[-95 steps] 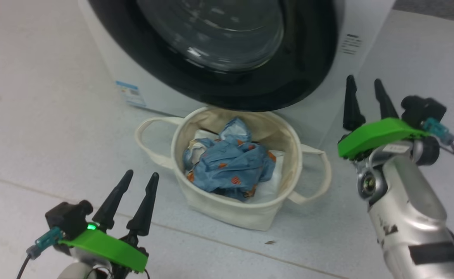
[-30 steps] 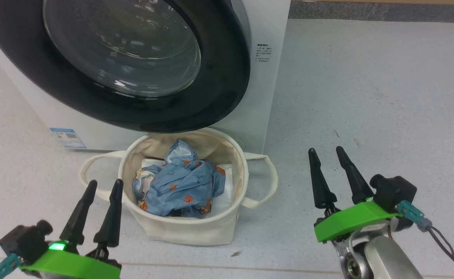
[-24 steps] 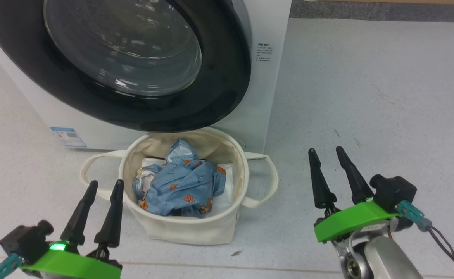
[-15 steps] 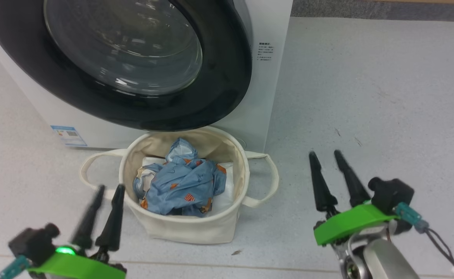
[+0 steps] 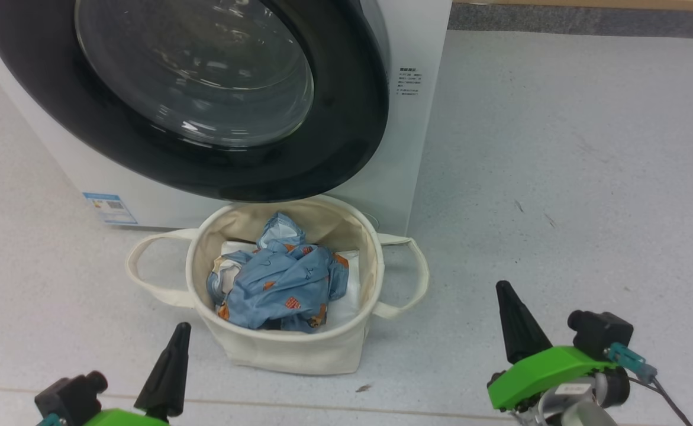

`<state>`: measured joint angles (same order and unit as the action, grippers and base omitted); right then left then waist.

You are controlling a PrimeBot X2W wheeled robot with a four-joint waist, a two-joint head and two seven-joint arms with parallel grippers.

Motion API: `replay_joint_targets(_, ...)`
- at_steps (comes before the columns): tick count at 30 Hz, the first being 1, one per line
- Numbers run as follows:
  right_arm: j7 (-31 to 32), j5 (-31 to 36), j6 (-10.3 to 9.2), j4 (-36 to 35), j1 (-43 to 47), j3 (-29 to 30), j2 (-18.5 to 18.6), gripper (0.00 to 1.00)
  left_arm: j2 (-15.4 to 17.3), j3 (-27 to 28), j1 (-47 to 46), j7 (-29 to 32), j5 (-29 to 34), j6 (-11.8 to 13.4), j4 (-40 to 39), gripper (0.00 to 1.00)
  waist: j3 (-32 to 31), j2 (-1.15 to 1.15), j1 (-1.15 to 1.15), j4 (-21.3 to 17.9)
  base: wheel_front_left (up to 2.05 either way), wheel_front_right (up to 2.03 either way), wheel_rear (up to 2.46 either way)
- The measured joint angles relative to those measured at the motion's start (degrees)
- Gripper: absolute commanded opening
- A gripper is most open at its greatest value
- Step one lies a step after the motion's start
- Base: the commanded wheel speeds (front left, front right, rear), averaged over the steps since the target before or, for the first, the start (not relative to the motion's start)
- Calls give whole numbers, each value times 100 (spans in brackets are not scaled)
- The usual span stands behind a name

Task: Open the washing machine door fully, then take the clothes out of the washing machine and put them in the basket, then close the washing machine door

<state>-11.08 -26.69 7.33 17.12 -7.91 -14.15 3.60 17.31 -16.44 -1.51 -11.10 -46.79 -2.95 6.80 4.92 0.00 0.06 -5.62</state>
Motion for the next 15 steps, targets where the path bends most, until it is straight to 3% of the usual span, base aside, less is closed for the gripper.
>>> replay_joint_targets(15,196,-961,0,-4,1,203,31,0,-179,253,-7,201,-648,-18,140,0,-57,0,-5,77,0,0,0)
